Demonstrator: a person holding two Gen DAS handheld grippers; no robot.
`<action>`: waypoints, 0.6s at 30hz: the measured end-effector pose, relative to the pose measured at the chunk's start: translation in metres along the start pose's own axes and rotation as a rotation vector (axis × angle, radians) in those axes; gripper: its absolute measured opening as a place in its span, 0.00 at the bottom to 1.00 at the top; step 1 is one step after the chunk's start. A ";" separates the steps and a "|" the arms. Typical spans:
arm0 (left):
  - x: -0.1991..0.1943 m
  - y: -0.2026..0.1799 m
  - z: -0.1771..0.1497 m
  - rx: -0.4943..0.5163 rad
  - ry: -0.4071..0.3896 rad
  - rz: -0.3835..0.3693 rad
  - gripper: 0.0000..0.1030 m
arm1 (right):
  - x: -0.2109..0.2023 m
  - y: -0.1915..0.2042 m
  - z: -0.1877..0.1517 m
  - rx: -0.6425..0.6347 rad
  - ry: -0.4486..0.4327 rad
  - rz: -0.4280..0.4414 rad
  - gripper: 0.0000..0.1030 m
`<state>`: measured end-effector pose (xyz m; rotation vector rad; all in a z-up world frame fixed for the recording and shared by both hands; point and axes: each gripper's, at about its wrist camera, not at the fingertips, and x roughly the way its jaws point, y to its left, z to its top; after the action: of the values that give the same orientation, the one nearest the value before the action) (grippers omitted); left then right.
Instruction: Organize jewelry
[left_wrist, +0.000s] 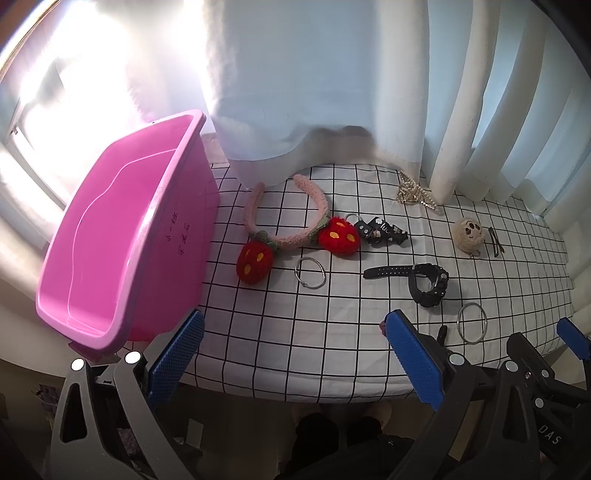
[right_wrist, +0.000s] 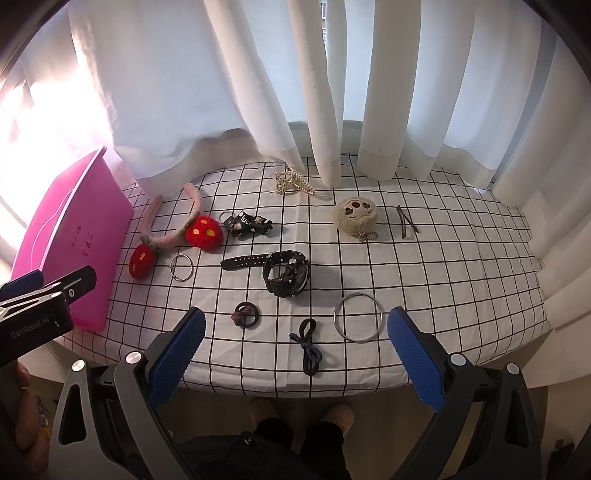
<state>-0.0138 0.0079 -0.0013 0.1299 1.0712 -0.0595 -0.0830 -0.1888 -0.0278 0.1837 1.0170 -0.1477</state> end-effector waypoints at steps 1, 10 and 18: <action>0.000 0.000 0.000 0.000 0.000 0.000 0.94 | 0.000 0.000 0.000 0.001 0.000 0.001 0.92; 0.000 0.001 0.000 0.004 0.003 0.001 0.94 | -0.001 0.001 0.001 0.001 -0.004 0.002 0.92; 0.002 0.002 0.002 0.002 0.007 0.003 0.94 | 0.001 0.000 0.002 0.002 -0.003 0.008 0.92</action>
<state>-0.0110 0.0099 -0.0020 0.1336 1.0775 -0.0571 -0.0812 -0.1892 -0.0278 0.1895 1.0133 -0.1423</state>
